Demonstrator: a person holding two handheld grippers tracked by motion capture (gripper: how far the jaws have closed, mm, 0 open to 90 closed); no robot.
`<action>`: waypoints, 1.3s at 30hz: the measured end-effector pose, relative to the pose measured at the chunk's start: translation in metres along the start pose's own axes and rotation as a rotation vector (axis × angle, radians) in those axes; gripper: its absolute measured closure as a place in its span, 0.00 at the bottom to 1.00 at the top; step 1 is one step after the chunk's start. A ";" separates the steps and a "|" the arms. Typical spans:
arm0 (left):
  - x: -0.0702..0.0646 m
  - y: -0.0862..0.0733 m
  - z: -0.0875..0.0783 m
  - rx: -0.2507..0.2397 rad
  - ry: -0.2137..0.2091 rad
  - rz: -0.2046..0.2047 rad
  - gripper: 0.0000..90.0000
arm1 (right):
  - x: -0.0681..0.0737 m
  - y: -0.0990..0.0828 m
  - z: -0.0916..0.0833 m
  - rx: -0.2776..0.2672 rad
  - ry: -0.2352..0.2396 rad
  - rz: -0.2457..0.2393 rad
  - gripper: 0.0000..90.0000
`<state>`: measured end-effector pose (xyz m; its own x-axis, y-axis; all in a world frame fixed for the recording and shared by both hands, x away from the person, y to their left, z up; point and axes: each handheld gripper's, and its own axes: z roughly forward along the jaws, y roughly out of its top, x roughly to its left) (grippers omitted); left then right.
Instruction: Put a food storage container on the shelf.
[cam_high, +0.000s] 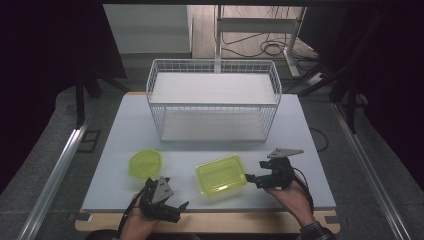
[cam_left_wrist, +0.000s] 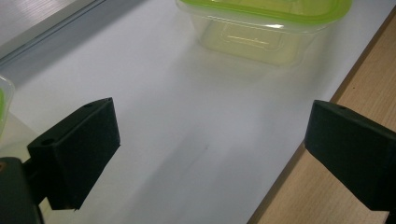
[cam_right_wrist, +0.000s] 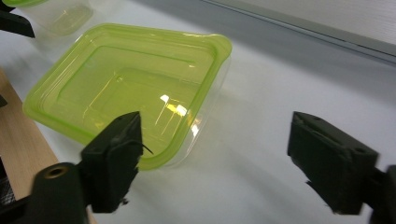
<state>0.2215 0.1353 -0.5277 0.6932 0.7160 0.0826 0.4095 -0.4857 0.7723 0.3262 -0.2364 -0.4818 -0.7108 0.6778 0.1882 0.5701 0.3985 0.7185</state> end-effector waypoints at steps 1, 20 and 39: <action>0.000 0.000 0.000 -0.001 0.001 -0.001 0.03 | -0.001 0.001 0.001 0.003 0.007 0.001 0.25; -0.001 0.002 -0.003 -0.028 0.021 0.033 0.04 | -0.019 0.021 0.030 0.061 0.154 0.159 0.63; -0.004 0.002 -0.001 -0.020 0.021 0.055 0.04 | -0.029 0.019 0.042 0.112 0.320 0.389 0.89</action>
<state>0.2189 0.1320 -0.5262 0.7016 0.6991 0.1382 0.3592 -0.5145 0.7786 0.3749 -0.2228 -0.5016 -0.5179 0.5732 0.6349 0.8454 0.2299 0.4821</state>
